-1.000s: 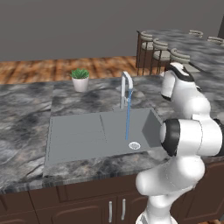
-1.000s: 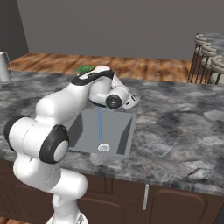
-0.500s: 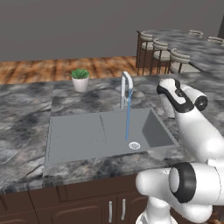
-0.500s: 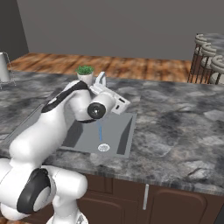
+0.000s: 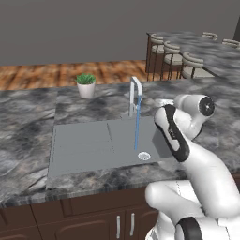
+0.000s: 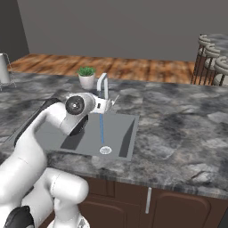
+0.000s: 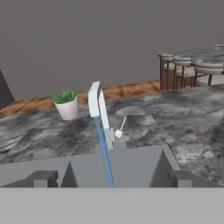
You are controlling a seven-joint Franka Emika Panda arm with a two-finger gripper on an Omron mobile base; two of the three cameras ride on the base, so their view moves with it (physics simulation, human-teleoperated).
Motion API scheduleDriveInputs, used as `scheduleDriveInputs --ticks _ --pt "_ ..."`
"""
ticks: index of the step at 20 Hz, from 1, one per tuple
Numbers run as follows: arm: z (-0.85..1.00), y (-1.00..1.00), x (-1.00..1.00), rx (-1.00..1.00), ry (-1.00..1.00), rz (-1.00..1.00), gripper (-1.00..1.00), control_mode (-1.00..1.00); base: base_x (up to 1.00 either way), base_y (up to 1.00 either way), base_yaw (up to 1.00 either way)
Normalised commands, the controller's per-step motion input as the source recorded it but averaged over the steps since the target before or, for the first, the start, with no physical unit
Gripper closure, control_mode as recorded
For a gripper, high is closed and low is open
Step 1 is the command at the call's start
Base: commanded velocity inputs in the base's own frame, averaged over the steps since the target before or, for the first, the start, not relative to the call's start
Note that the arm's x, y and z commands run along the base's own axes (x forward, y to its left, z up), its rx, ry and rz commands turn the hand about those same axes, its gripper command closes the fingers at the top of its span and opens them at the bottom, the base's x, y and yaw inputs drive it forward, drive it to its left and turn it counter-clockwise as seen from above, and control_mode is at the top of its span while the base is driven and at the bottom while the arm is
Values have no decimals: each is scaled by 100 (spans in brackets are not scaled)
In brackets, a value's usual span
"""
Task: Turn on the sink faucet and place the jug under the water for a few seconds to fill it up.
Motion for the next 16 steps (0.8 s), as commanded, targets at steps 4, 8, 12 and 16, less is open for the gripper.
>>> scheduleDriveInputs --ticks 4,8,12,16 --pt "3 89 -42 -19 31 25 -100 -100 0 0 0" --pt "-28 90 -66 -12 8 28 -100 -100 0 0 0" --pt "-51 96 -69 -7 1 32 -100 -100 0 0 0" --pt "-43 99 -62 -1 2 36 -100 -100 0 0 0"
